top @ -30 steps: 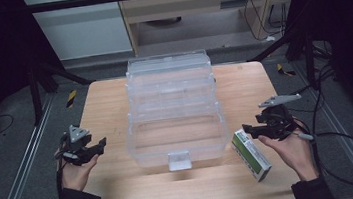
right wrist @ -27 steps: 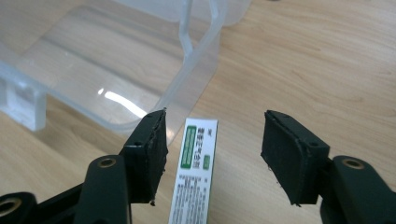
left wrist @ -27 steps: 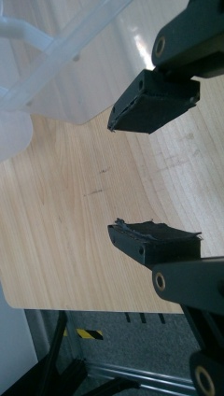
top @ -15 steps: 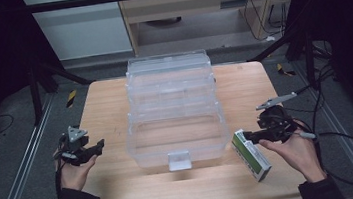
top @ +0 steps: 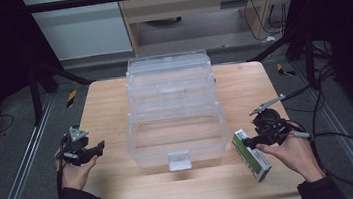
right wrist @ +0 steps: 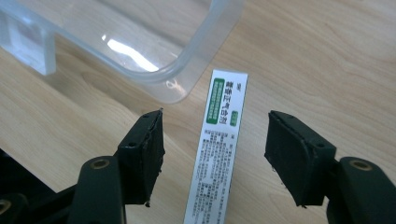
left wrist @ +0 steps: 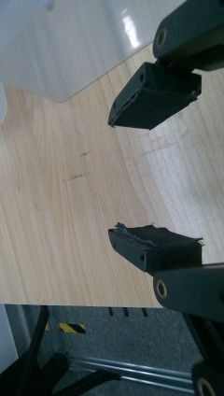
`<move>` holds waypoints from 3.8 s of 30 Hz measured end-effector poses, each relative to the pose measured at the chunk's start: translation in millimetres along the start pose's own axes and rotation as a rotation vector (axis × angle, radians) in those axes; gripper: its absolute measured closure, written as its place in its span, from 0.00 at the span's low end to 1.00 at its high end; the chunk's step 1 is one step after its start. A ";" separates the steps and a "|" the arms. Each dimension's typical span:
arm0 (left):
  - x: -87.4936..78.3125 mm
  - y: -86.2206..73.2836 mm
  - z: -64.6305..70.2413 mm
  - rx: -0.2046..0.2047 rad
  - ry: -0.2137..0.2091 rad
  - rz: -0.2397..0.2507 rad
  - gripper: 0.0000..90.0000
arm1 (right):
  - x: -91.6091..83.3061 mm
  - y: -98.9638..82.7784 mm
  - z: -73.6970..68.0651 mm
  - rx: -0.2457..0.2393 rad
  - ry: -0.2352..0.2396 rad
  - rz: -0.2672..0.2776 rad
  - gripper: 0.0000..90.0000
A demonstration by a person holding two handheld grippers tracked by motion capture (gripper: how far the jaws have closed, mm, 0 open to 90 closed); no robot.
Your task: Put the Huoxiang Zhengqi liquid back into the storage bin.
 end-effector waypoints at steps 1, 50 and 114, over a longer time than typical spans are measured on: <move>0.0 0.1 0.1 0.000 0.001 -0.001 0.42 | 0.9 -0.3 -0.2 -0.005 -0.003 -0.008 0.42; 11.0 -5.3 4.2 0.033 0.011 -0.052 0.41 | 38.1 -8.6 1.3 -0.008 -0.020 -0.234 0.58; 13.1 -6.2 6.3 0.043 0.010 -0.066 0.40 | 34.1 -7.8 9.0 0.026 -0.057 -0.295 0.71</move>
Point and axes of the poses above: each handheld gripper's, and its own axes: x roughly forward along the jaws, y roughly out of its top, z roughly to its right, the point moved 2 cm from there along x, roughly forward along the jaws, and after that the axes turned 3 degrees about x, right-handed, at the moved point
